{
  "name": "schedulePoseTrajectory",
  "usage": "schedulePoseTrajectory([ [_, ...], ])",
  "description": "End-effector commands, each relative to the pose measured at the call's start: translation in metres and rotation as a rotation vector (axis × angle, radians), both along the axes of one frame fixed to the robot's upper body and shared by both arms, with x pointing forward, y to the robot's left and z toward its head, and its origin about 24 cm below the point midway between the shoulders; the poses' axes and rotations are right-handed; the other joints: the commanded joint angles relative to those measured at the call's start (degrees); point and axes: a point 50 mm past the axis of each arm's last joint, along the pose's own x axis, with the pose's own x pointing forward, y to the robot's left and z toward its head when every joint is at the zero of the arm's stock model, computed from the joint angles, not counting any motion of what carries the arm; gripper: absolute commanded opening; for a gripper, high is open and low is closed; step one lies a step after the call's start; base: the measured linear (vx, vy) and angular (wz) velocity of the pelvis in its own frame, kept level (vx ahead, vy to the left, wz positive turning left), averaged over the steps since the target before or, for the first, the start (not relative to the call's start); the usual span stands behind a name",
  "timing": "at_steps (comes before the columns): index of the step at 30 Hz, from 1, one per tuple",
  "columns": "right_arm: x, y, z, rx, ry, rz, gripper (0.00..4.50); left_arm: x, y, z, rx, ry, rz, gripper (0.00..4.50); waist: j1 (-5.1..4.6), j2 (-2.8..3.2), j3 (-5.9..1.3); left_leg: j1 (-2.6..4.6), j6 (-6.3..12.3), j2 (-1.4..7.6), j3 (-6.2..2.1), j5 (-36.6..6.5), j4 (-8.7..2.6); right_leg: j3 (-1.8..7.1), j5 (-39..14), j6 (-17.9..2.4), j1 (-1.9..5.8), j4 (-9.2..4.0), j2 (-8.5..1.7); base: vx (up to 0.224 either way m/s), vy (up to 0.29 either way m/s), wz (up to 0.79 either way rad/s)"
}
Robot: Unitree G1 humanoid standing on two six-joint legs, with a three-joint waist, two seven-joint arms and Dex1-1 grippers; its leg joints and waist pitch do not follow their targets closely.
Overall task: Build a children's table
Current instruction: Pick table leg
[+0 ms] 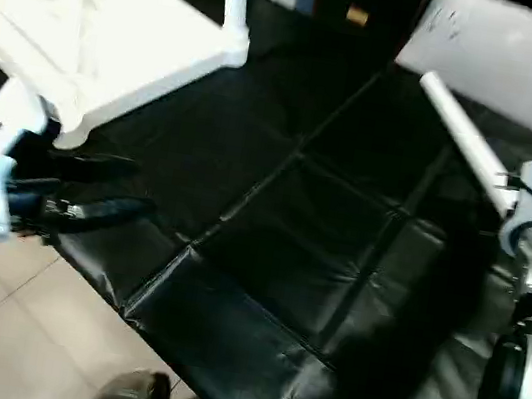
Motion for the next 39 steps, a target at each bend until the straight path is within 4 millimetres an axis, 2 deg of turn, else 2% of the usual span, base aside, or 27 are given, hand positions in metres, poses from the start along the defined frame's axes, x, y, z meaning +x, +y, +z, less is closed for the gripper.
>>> schedulePoseTrajectory([
  [1, -0.009, -0.008, -0.009, 0.043, 0.036, -0.041, 4.50, -0.003, 0.001, 0.004, 0.021, -0.004, -0.010, 2.94, 0.35, -0.41, -3.00, 1.46, 2.13, 0.11, 0.47, -6.3, -3.68, 0.98, -0.7, -16.8, 3.15, -3.64, -2.10, 0.000, 0.000, 0.00],
  [4, -0.011, -0.011, -0.010, 0.060, 0.053, -0.060, 4.50, -0.005, 0.002, 0.005, 0.028, 0.007, -0.017, 2.94, 0.44, -0.11, -2.24, 1.40, 1.74, 0.18, 0.38, -5.9, -3.91, 0.98, -0.2, -17.0, 3.12, -3.68, -2.12, 0.000, 0.000, 0.00],
  [6, -0.013, -0.013, -0.011, 0.056, 0.071, -0.071, 4.50, -0.006, 0.002, 0.005, 0.027, 0.016, -0.023, 2.94, 0.48, 0.12, -2.16, 1.51, 1.26, 0.22, 0.36, -6.1, -3.96, 0.98, 0.0, -17.2, 3.19, -3.64, -2.15, 0.000, 0.000, 0.00],
  [7, -0.015, -0.015, -0.012, 0.047, 0.089, -0.075, 4.50, -0.007, 0.002, 0.005, 0.029, 0.026, -0.026, 2.94, 0.41, -0.01, -1.83, 1.50, 1.07, 0.27, 0.39, -6.3, -4.08, 1.00, 0.1, -17.3, 3.15, -3.75, -2.14, 0.000, 0.000, 0.00],
  [9, -0.017, -0.016, -0.014, 0.062, 0.112, -0.082, 4.50, -0.008, 0.002, 0.005, 0.035, 0.031, -0.034, 2.94, 0.48, 0.13, -1.65, 1.65, 0.46, 0.31, 0.35, -7.2, -4.22, 1.01, -0.9, -17.2, 3.16, -3.82, -2.20, 0.000, 0.000, 0.00],
  [13, -0.019, -0.017, -0.017, 0.071, 0.150, -0.077, 4.50, -0.009, 0.000, 0.006, 0.039, 0.035, -0.047, 2.94, 0.81, 0.03, -1.12, 1.87, -0.24, 0.50, 0.41, -8.8, -4.50, 1.15, -2.8, -17.0, 3.04, -4.14, -2.35, 0.000, 0.000, 0.00],
  [14, -0.020, -0.016, -0.018, 0.104, 0.159, -0.076, 4.50, -0.009, 0.000, 0.006, 0.038, 0.036, -0.050, 2.94, 0.81, -0.35, -1.05, 1.80, -0.36, 0.51, 0.42, -8.7, -4.56, 1.21, -3.0, -16.8, 3.11, -4.17, -2.38, 0.000, 0.000, 0.00],
  [16, -0.018, -0.012, -0.017, 0.178, 0.176, -0.039, 4.50, -0.009, 0.000, 0.009, 0.035, 0.037, -0.064, 2.94, 0.85, -0.33, -0.95, 1.86, -0.56, 0.53, 0.44, -8.7, -4.61, 1.25, -3.0, -16.7, 3.05, -4.18, -2.35, 0.000, 0.000, 0.00],
  [17, -0.018, -0.012, -0.017, 0.180, 0.197, -0.028, 4.50, -0.009, -0.001, 0.009, 0.034, 0.038, -0.069, 2.94, 0.79, -0.63, -0.96, 1.81, -0.55, 0.52, 0.45, -8.7, -4.64, 1.23, -2.8, -16.7, 3.15, -4.14, -2.21, 0.000, 0.000, 0.00],
  [19, -0.018, -0.010, -0.016, 0.186, 0.247, 0.020, 4.50, -0.009, -0.001, 0.009, 0.032, 0.039, -0.073, 2.94, 0.91, -0.41, -0.86, 1.83, -0.84, 0.60, 0.40, -9.2, -4.69, 1.23, -3.6, -16.9, 3.09, -4.17, -2.31, 0.000, 0.000, 0.00],
  [20, -0.016, -0.008, -0.013, 0.214, 0.254, 0.045, 4.50, -0.009, -0.001, 0.009, 0.034, 0.041, -0.079, 2.94, 0.85, -0.51, -0.78, 1.68, -0.92, 0.65, 0.38, -9.4, -4.77, 1.27, -3.9, -17.1, 3.22, -4.19, -2.45, 0.000, 0.000, 0.00],
  [24, -0.013, -0.006, -0.007, 0.239, 0.261, 0.072, 4.50, -0.008, -0.003, 0.008, 0.031, 0.042, -0.087, 2.94, 0.63, -0.88, -0.89, 1.74, -0.63, 0.69, 0.46, -8.0, -4.73, 1.32, -2.9, -17.6, 3.37, -4.23, -2.52, 0.000, 0.000, 0.00],
  [25, -0.013, -0.006, -0.006, 0.241, 0.263, 0.079, 4.33, -0.007, -0.003, 0.008, 0.032, 0.043, -0.088, 3.00, 0.62, -0.76, -0.89, 1.70, -0.46, 0.71, 0.44, -7.3, -4.70, 1.30, -2.4, -17.9, 3.37, -4.18, -2.55, 0.000, 0.000, 0.00],
  [26, -0.012, -0.005, -0.004, 0.242, 0.279, 0.103, 4.16, -0.006, -0.004, 0.007, 0.030, 0.043, -0.091, 3.01, 0.42, -1.20, -1.14, 1.71, -0.13, 0.69, 0.56, -6.5, -4.57, 1.29, -1.6, -18.2, 3.50, -4.18, -2.48, 0.000, 0.000, 0.00],
  [28, -0.012, -0.004, -0.003, 0.248, 0.299, 0.129, 4.16, -0.007, -0.004, 0.007, 0.024, 0.047, -0.097, 3.01, 0.37, -0.93, -1.20, 1.61, 0.33, 0.68, 0.55, -5.5, -4.49, 1.28, -0.6, -18.7, 3.58, -4.03, -2.52, 0.000, 0.000, 0.00],
  [29, -0.012, -0.003, -0.003, 0.250, 0.315, 0.144, 3.97, -0.007, -0.005, 0.007, 0.022, 0.055, -0.107, 3.01, 0.25, -1.12, -1.24, 1.61, 0.69, 0.71, 0.60, -4.6, -4.43, 1.26, 0.6, -19.0, 3.66, -3.99, -2.45, 0.000, 0.000, 0.00],
  [31, -0.013, -0.002, -0.004, 0.250, 0.334, 0.164, 3.83, -0.009, -0.005, 0.006, 0.028, 0.066, -0.119, 3.01, 0.26, -0.95, -1.42, 1.58, 1.05, 0.68, 0.58, -3.2, -4.29, 1.20, 2.2, -19.6, 3.78, -3.83, -2.44, 0.000, 0.000, 0.00],
  [32, -0.013, -0.001, -0.005, 0.253, 0.348, 0.176, 3.72, -0.010, -0.005, 0.005, 0.033, 0.075, -0.130, 3.01, 0.23, -1.14, -1.54, 1.54, 1.58, 0.67, 0.61, -2.5, -4.20, 1.19, 3.0, -19.9, 3.86, -3.73, -2.42, 0.000, 0.000, 0.00],
  [39, -0.011, 0.005, -0.006, 0.262, 0.376, 0.240, 3.19, -0.011, -0.008, 0.004, 0.026, 0.082, -0.156, 3.01, 0.21, -1.13, -1.67, 1.77, 1.98, 0.96, 0.73, -4.4, -4.26, 1.26, -0.3, -20.7, 3.78, -3.98, -2.70, 0.000, 0.000, 0.00],
])
